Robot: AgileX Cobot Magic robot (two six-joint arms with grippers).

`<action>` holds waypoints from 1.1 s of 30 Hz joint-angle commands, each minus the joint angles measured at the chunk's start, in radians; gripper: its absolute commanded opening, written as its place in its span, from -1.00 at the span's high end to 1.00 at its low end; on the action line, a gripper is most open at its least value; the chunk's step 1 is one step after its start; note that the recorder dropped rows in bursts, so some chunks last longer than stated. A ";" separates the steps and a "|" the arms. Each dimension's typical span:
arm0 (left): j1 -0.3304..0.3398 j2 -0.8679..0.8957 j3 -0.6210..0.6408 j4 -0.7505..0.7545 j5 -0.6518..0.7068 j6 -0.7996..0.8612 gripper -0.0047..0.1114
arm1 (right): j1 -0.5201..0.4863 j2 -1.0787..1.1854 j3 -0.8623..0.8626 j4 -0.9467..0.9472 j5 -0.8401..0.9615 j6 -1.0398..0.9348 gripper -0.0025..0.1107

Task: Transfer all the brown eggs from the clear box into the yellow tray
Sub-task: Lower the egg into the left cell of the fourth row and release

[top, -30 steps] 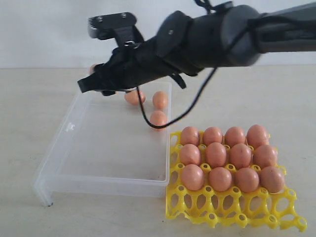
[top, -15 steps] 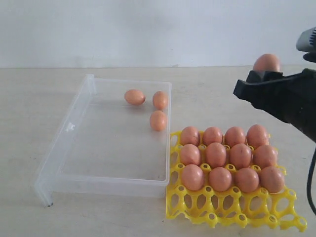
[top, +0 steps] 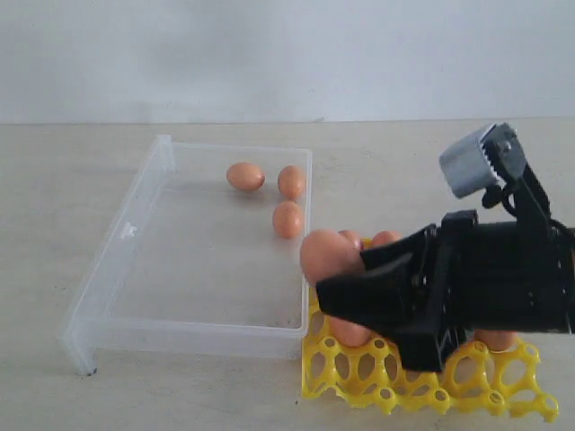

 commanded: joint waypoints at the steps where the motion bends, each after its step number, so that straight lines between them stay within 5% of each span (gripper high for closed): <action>1: -0.005 0.003 0.000 -0.007 0.001 -0.007 0.99 | -0.008 0.001 0.040 -0.129 -0.046 0.030 0.96; 13: -0.005 0.003 0.000 -0.007 0.001 -0.007 0.99 | -0.008 0.247 0.039 -0.157 0.040 -0.045 0.96; 33: -0.005 0.003 0.000 -0.007 0.001 -0.007 0.99 | -0.008 0.307 0.039 -0.082 0.129 -0.246 0.96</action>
